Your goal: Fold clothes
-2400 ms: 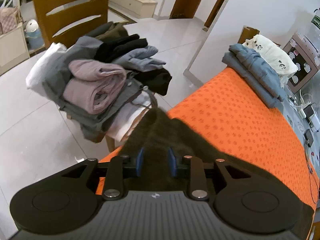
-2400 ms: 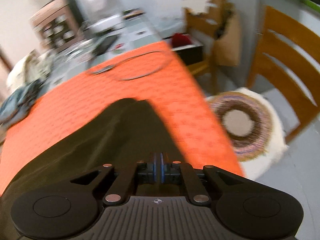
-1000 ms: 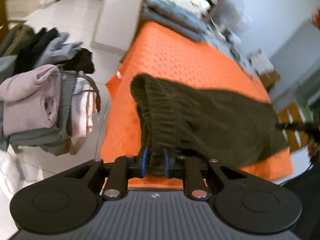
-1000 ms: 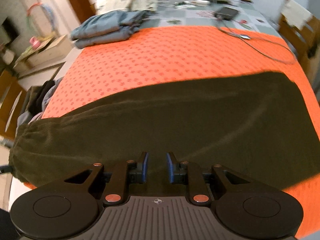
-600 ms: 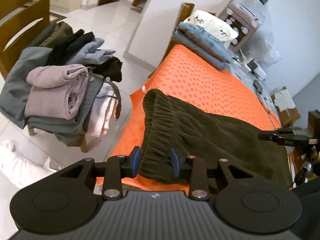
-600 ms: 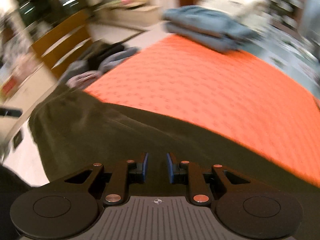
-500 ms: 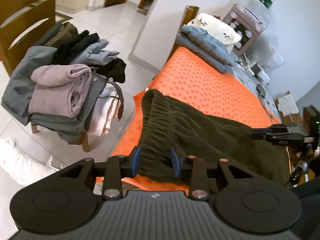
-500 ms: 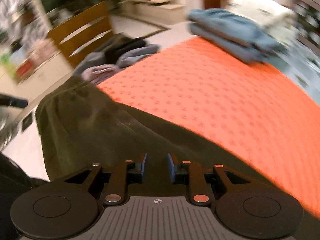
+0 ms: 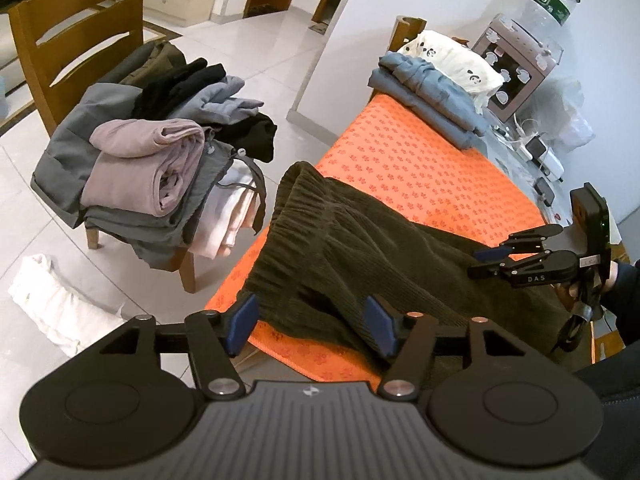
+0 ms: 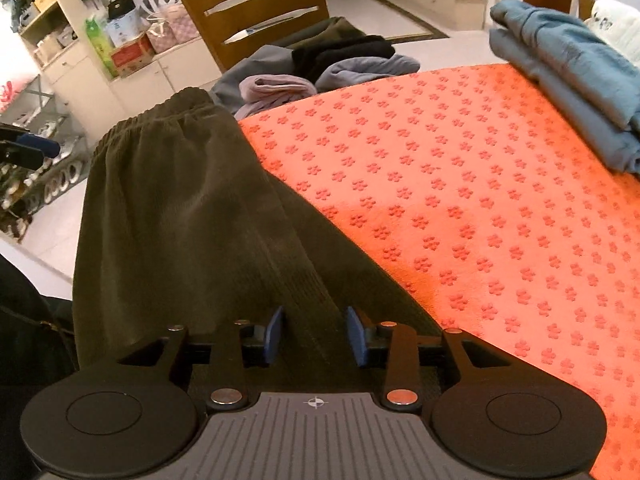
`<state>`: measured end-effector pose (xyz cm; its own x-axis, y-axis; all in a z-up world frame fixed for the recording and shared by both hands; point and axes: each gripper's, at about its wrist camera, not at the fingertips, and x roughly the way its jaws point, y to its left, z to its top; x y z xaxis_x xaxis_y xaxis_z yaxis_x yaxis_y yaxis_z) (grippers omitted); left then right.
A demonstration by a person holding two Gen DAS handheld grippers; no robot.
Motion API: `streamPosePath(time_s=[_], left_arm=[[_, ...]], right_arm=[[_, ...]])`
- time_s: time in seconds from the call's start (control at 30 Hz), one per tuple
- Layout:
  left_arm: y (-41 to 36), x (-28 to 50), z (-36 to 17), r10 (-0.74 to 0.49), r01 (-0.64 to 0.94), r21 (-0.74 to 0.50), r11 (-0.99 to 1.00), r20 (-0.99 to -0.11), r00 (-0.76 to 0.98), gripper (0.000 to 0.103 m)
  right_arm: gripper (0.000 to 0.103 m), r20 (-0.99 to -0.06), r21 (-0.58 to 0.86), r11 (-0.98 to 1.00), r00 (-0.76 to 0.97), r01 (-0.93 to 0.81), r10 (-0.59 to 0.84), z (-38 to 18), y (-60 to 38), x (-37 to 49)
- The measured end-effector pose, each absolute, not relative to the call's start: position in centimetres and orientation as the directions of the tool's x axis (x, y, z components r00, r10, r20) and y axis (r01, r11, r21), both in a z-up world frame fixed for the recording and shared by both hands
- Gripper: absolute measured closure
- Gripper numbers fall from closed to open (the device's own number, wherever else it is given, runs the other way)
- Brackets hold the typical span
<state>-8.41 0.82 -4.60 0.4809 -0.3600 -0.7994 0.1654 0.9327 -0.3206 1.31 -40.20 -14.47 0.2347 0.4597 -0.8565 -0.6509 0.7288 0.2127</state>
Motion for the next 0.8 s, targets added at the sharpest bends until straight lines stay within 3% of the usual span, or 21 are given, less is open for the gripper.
streamPosePath(time_s=[0.03,0.07,0.27,0.5,0.6,0.8], left_arm=[[0.7,-8.5,-4.6,-0.357,0.162,-0.319,0.934,-0.800,0.483,0.034],[0.7,-8.6,-4.5,-0.355,0.158,-0.319,0.935,-0.799,0.485,0.034],[0.5,-8.9,-4.4,-0.337,0.132,-0.314,0.940,-0.800,0.497,0.034],[1.0,-8.6,-4.2,-0.319,0.106,-0.310,0.945,-0.795,0.515,0.032],[1.6,-8.2,-4.6,-0.314,0.096,-0.310,0.946,-0.801,0.509,0.032],[3.1,-6.1,-5.8,-0.355,0.092,-0.359,0.929,-0.792,0.496,0.028]], right_arm=[[0.071,-0.854,0.224,0.722,0.224,-0.654,0.469,-14.5,-40.3,1.4],[0.087,-0.852,0.238,0.714,0.211,-0.659,0.479,-14.5,-40.4,1.5],[0.095,-0.833,0.252,0.693,0.213,-0.675,0.511,-13.4,-40.8,1.8],[0.096,-0.838,0.119,0.760,0.346,-0.639,0.421,-11.4,-40.7,3.2],[0.092,-0.864,0.095,0.779,0.337,-0.620,0.374,-13.1,-40.2,3.5],[0.059,-0.835,0.066,0.830,0.425,-0.553,0.349,-11.5,-40.2,1.7]])
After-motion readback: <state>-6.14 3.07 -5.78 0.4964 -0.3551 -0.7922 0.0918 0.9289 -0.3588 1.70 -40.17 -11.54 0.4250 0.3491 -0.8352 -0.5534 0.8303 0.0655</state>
